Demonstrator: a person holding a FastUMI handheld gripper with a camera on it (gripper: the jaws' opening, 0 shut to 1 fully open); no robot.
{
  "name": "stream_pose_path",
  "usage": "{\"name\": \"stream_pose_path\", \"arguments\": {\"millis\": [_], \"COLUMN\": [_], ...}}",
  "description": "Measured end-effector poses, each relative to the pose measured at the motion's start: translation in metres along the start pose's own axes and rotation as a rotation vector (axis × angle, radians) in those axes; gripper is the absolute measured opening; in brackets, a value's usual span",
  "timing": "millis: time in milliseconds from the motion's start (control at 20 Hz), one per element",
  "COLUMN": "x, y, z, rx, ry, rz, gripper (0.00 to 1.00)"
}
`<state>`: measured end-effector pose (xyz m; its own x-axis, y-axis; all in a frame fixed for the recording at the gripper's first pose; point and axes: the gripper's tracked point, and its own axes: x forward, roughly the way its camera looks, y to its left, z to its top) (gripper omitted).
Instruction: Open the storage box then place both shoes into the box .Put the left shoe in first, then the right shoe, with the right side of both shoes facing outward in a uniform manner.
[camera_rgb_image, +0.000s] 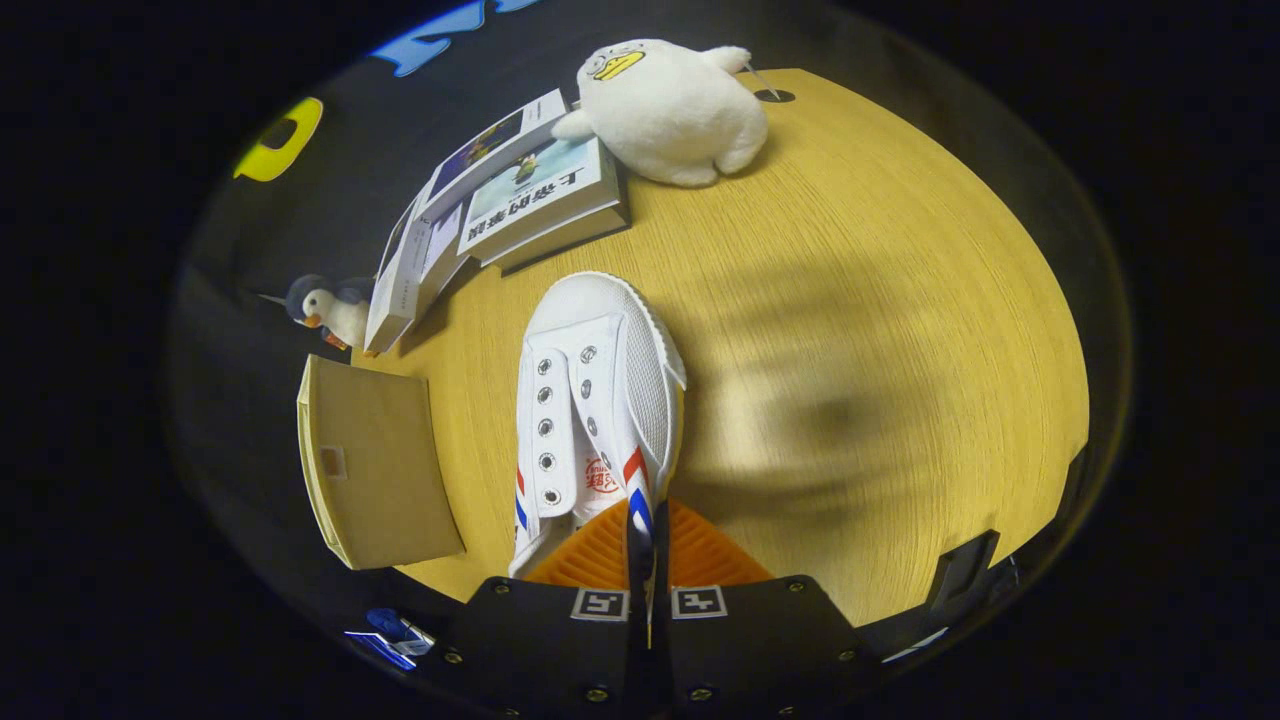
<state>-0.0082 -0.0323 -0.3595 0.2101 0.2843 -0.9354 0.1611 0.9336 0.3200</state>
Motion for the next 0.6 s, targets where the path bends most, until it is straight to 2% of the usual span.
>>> {"name": "stream_pose_path", "arguments": {"millis": [350,600], "x": [-0.036,-0.047], "y": [0.042,0.085], "z": [-0.001,-0.005], "rx": [-0.093,-0.163], "ry": [-0.019,-0.009], "rz": [0.003,0.042], "gripper": [0.01,0.01]}}
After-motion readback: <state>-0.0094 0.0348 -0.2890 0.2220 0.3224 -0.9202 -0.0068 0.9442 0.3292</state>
